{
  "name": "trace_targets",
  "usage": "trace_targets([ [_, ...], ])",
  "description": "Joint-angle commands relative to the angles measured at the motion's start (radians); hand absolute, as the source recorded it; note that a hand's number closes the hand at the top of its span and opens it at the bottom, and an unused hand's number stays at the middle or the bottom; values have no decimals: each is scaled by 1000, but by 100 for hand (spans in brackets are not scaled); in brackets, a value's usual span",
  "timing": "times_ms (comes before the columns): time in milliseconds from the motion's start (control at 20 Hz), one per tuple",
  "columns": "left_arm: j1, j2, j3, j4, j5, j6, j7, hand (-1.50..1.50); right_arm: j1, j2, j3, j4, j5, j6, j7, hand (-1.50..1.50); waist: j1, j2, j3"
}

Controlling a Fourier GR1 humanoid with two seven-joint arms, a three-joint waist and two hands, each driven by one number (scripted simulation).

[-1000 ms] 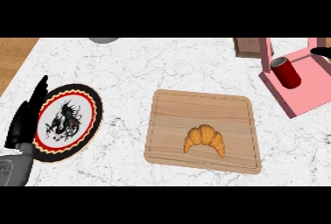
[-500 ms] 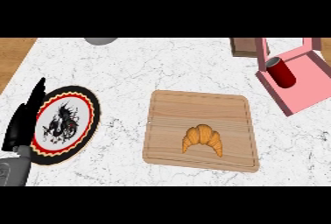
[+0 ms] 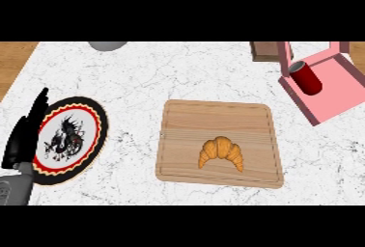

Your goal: Pick the can from the cutting board and place it in the cardboard box

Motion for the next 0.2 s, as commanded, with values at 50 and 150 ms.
trace_targets([
  [50,-12,9,11,8,8,-9,7,0,87,-74,9,-7,10,102,-43,-150,-5,-3,1],
  [150,20,-1,1,15,-7,3,-39,0,118,-59,18,-3,19,109,-69,-150,3,0,2],
])
